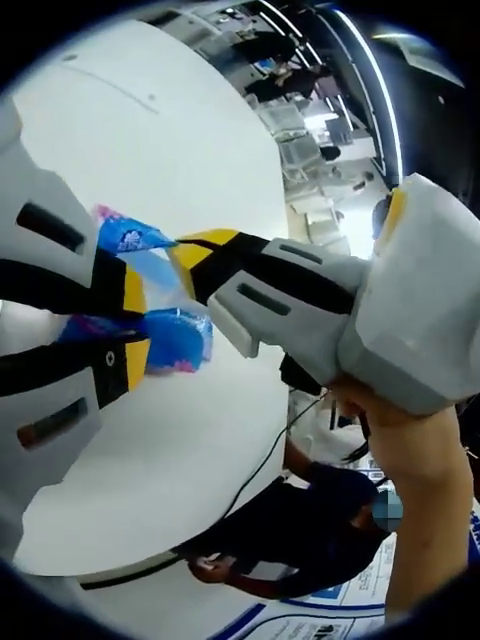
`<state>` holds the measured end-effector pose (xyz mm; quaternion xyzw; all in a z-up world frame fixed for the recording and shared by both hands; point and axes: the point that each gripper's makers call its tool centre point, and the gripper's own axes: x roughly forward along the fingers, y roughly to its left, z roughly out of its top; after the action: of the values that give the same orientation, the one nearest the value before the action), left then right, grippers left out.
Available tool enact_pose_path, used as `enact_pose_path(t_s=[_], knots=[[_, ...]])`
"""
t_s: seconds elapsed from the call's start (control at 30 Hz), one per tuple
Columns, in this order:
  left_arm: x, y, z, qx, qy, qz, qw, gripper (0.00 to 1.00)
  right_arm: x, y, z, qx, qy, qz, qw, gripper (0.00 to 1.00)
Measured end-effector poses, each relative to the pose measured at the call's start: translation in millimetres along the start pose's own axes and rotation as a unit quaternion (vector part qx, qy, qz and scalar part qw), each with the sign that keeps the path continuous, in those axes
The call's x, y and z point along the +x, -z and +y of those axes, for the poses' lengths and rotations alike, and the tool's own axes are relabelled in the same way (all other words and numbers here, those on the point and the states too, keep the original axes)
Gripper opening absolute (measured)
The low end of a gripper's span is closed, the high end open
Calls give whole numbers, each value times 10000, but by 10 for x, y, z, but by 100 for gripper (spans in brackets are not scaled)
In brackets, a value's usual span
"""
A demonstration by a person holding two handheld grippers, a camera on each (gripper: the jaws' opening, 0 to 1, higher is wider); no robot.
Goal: Operate the shoe box by opening the lid, removing the specified soft item, and placing it in the target area until the item is outside and the box remains undamaged.
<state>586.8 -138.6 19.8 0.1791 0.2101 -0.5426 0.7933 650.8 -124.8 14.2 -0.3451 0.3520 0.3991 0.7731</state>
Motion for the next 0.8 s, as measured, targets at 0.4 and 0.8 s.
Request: enact_pose_path(t_s=[0.4, 0.8], knots=[[-347, -103, -19, -57, 4, 173, 9998, 17, -121, -133, -2, 301, 168, -134, 9993, 10], [-837, -221, -32, -313, -33, 296, 9991, 33, -351, -302, 62, 757, 306, -367, 9960, 20]])
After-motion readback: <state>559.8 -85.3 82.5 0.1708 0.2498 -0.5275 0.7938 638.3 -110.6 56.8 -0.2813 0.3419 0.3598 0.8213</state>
